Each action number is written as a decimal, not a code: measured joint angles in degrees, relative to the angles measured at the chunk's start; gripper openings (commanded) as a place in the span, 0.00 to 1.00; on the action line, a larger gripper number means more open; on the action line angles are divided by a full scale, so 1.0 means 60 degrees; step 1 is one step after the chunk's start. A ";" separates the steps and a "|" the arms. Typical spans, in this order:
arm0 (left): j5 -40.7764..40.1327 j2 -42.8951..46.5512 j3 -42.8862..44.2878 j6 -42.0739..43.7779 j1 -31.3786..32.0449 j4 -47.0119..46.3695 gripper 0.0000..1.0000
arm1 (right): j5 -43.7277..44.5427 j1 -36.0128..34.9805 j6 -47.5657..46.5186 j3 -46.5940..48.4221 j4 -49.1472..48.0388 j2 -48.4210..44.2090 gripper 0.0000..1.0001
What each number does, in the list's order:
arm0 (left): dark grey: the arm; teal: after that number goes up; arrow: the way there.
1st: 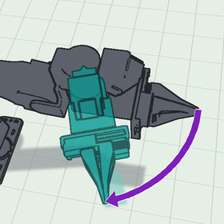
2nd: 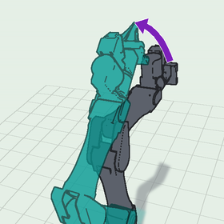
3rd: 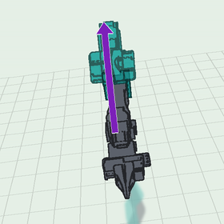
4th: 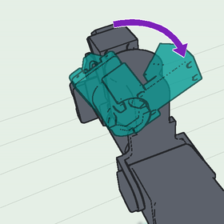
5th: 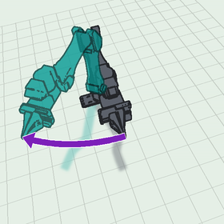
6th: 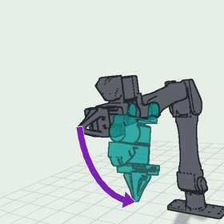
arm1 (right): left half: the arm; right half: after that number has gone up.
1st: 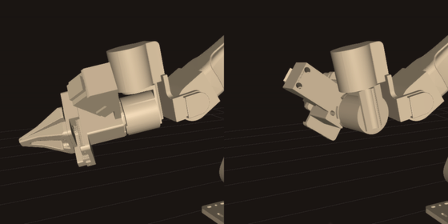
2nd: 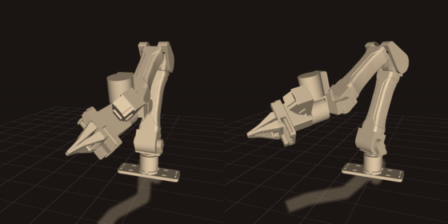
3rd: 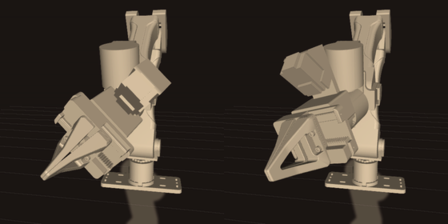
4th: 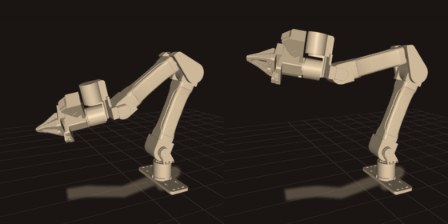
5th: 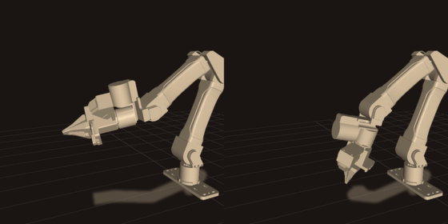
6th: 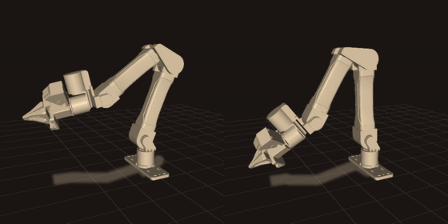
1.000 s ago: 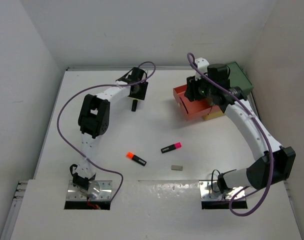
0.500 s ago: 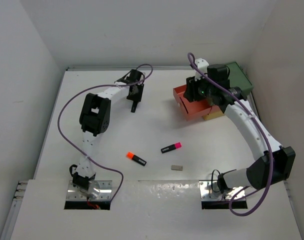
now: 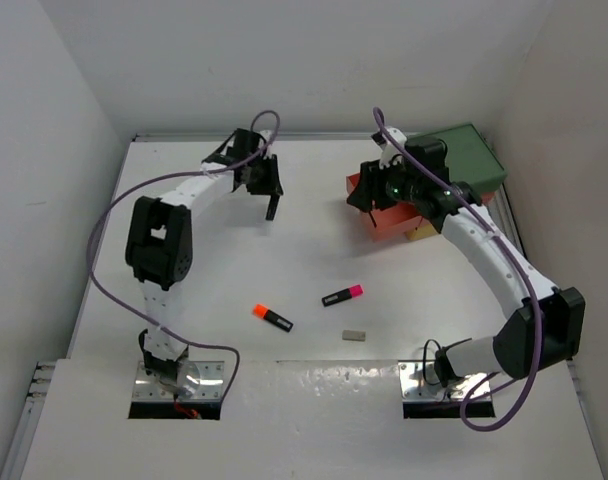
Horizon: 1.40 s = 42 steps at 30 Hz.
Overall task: Sort the stationery into containers
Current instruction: Pick up the pen from the center of the board, then place the pen in the drawer.
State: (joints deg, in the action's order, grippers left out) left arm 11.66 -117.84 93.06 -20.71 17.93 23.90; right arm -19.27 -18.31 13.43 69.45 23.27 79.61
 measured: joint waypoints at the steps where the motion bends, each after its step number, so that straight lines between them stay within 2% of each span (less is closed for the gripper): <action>1: -0.0007 0.0368 0.0011 -0.0266 -0.0004 -0.0025 0.00 | -0.0058 -0.0124 0.0240 0.0000 -0.0193 0.0025 0.50; 4: 0.0073 0.1683 0.0055 -0.1144 0.0066 -0.0277 0.00 | -0.0160 -0.0466 0.1016 0.0095 -0.0678 0.0244 0.50; 6: 0.0222 0.2459 -0.0058 -0.1654 0.0146 -0.0707 0.00 | -0.0153 -0.0747 0.1574 0.0273 -0.1067 0.0543 0.55; 10: 0.0550 0.3617 -0.0284 -0.2452 0.0331 -0.1341 0.00 | 0.0229 -0.1377 0.2269 0.0863 -0.1588 0.1311 0.57; 14: 0.0783 0.3810 -0.0382 -0.2860 0.0459 -0.1614 0.00 | 0.0637 -0.1880 0.2561 0.1494 -0.1923 0.1949 0.59; 19: 0.1024 0.3810 -0.0630 -0.3071 0.0546 -0.1515 0.00 | 0.0710 -0.1974 0.2951 0.1916 -0.2302 0.2310 0.63; 25: 0.1395 0.3810 -0.0896 -0.3268 0.0590 -0.1603 0.00 | 0.0798 -0.2084 0.3198 0.2157 -0.2444 0.2455 0.60; 28: 0.1574 0.3810 -0.1038 -0.3388 0.0590 -0.1665 0.00 | 0.0907 -0.2186 0.3271 0.2218 -0.2459 0.2626 0.53; 29: 0.1647 0.3810 -0.1060 -0.3424 0.0590 -0.1690 0.00 | 0.0936 -0.2222 0.3297 0.2218 -0.2463 0.2696 0.48; 32: 0.1818 0.3858 -0.1158 -0.3537 0.0586 -0.1807 0.00 | 0.1005 -0.2284 0.3330 0.2218 -0.2466 0.2932 0.43; 34: 0.1927 0.3912 -0.1202 -0.3636 0.0586 -0.1865 0.00 | 0.1053 -0.2295 0.3330 0.2218 -0.2463 0.3078 0.35; 35: 0.1960 0.3931 -0.1220 -0.3650 0.0583 -0.1916 0.00 | 0.1045 -0.2295 0.3330 0.2218 -0.2473 0.3122 0.21; 36: 0.1989 0.3952 -0.1268 -0.3672 0.0576 -0.1989 0.00 | 0.1020 -0.2295 0.3308 0.2218 -0.2484 0.3136 0.13; 37: 0.2018 0.3967 -0.1319 -0.3683 0.0557 -0.2080 0.03 | 0.1133 -0.2313 0.3282 0.2218 -0.2452 0.3136 0.07; 38: 0.2051 0.4011 -0.1384 -0.3705 0.0532 -0.2135 0.12 | 0.1151 -0.2313 0.3238 0.2218 -0.2430 0.3136 0.00; 39: 0.2069 0.4047 -0.1457 -0.3719 0.0506 -0.2218 0.28 | 0.1129 -0.2310 0.3195 0.2218 -0.2437 0.3136 0.00; 40: 0.2102 0.4095 -0.1559 -0.3763 0.0433 -0.2317 0.68 | 0.1133 -0.2277 0.3147 0.2218 -0.2430 0.3136 0.00; 41: 0.2153 0.4153 -0.1657 -0.3763 0.0397 -0.2404 0.95 | 0.1075 -0.2277 0.3056 0.2218 -0.2408 0.3133 0.00; 42: 0.2229 0.4233 -0.1759 -0.3789 0.0339 -0.2393 1.00 | 0.1064 -0.2248 0.2962 0.2218 -0.2375 0.3129 0.00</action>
State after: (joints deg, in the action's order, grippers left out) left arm 25.04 -92.44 82.50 -43.44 19.97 9.54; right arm -12.88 -31.79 31.20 82.76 9.02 98.39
